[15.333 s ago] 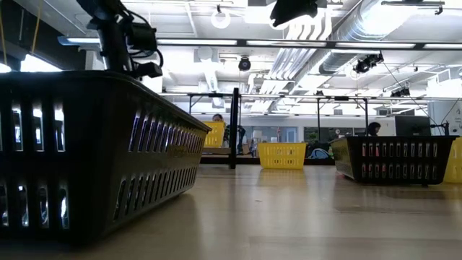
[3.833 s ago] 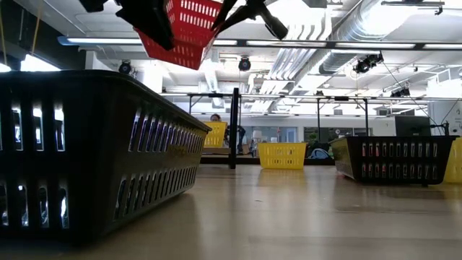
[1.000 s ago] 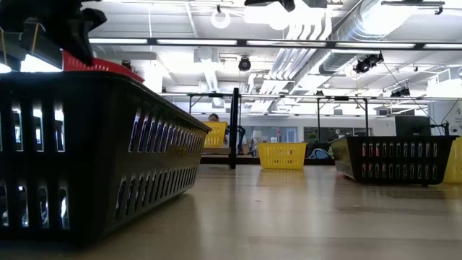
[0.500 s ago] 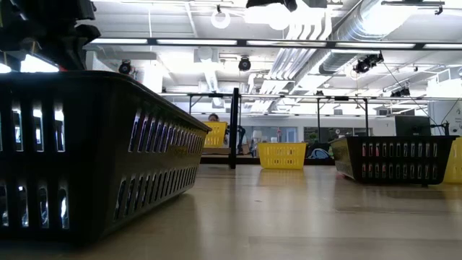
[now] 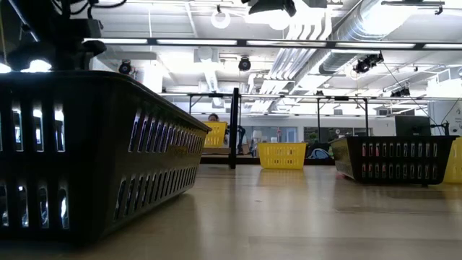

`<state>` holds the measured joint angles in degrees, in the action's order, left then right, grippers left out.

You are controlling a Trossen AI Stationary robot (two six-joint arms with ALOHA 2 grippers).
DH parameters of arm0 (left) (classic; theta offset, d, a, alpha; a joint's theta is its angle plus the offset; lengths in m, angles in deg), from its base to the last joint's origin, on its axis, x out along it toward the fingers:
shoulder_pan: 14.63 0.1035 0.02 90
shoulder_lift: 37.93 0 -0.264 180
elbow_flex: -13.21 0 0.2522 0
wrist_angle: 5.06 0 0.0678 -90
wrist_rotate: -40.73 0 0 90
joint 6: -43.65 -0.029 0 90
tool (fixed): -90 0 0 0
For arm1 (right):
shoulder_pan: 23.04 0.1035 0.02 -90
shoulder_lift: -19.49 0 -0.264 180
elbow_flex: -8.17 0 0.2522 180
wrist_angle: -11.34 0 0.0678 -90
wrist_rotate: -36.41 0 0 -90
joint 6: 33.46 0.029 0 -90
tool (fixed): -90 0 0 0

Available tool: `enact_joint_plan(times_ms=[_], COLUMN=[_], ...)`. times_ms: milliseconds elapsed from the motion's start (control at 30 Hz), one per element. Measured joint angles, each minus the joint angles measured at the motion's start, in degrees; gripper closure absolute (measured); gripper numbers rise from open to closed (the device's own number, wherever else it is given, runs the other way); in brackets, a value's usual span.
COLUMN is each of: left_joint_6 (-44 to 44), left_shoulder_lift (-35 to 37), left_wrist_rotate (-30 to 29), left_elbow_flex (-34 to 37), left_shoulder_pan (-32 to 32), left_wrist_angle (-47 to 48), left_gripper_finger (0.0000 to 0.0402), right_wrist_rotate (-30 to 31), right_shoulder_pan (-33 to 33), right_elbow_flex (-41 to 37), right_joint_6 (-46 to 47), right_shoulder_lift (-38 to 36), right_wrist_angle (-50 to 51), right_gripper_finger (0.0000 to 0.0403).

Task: Stack baskets on shelf by color
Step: Put the bottom right red bin on the shelf

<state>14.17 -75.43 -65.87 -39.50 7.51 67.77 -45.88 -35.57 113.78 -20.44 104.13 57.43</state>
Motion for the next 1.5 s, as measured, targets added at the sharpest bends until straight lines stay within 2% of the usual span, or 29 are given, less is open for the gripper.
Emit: enact_joint_plan(times_ms=[567,733,933,1333,1500], left_joint_6=[-12.37,-15.64,-20.36,-23.69,-24.88], left_shoulder_lift=[-2.16,-3.67,-6.99,-12.12,-13.45], left_wrist_rotate=[7.0,11.92,12.24,14.48,14.47], left_elbow_flex=[2.59,2.59,2.59,2.59,2.59], left_shoulder_pan=[16.04,20.43,24.77,29.08,29.28], left_wrist_angle=[-5.35,-6.32,-6.55,-7.06,-10.03], left_gripper_finger=[0.0401,0.0401,0.0401,0.04,0.0391], right_wrist_rotate=[-2.26,-2.32,-2.34,-2.35,-2.35], right_shoulder_pan=[-4.22,-4.84,-5.16,-5.15,-5.15], right_elbow_flex=[0.0,0.0,0.0,0.0,0.0], right_joint_6=[-3.12,-3.25,-4.52,-6.01,-6.01], right_shoulder_lift=[0.0,0.0,0.0,0.0,0.0], right_wrist_angle=[0.0,0.0,0.0,0.0,0.0], right_gripper_finger=[0.0247,0.0247,0.0247,0.0247,0.0247])
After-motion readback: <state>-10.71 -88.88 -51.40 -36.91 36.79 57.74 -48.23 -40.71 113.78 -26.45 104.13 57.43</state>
